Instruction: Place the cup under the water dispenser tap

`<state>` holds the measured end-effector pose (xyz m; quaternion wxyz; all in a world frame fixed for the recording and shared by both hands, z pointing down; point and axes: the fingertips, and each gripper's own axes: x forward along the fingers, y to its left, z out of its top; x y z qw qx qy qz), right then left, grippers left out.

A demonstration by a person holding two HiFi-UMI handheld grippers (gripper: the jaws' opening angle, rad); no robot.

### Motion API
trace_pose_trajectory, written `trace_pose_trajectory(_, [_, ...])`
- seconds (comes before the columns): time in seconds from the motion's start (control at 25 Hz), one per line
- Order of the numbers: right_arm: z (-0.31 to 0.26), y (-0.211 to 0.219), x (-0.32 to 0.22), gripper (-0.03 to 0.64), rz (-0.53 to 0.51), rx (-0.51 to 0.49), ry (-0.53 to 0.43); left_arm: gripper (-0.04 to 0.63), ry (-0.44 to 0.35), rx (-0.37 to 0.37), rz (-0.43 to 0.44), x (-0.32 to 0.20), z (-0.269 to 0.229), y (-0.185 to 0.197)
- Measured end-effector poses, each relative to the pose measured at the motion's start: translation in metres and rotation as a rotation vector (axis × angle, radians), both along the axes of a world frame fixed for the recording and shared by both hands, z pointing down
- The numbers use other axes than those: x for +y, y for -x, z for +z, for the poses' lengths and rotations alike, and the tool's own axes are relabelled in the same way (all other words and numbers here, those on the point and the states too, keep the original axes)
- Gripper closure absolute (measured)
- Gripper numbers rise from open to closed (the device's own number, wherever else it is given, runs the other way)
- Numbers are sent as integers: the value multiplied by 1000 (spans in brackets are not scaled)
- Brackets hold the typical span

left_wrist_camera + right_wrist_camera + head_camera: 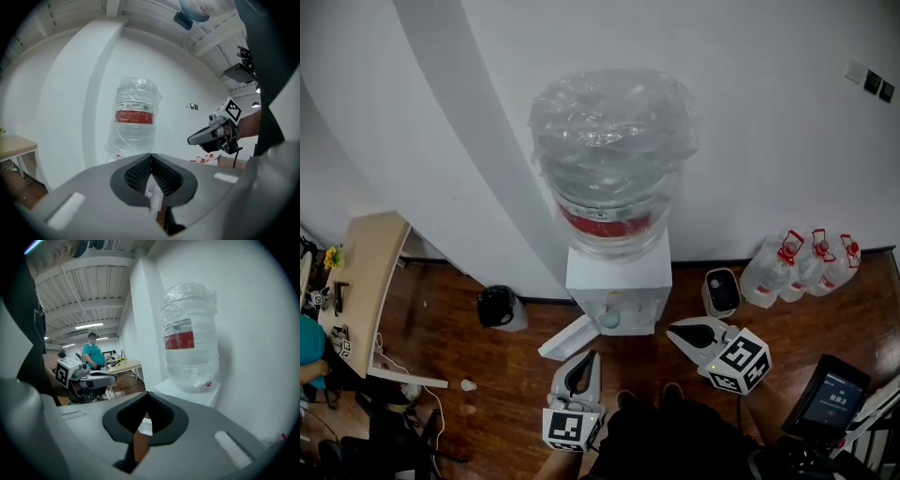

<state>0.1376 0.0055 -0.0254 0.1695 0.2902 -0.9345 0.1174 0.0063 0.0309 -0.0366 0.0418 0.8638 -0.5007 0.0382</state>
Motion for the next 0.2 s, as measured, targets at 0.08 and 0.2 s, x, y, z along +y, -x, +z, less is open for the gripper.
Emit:
trace_pose_trajectory(0.08, [1, -2, 1, 617, 1, -1, -2, 589, -3, -2, 1, 2, 1, -1])
trace_pose_trajectory(0.2, [2, -3, 4, 617, 9, -2, 1, 589, -1, -1, 5, 6, 3, -2])
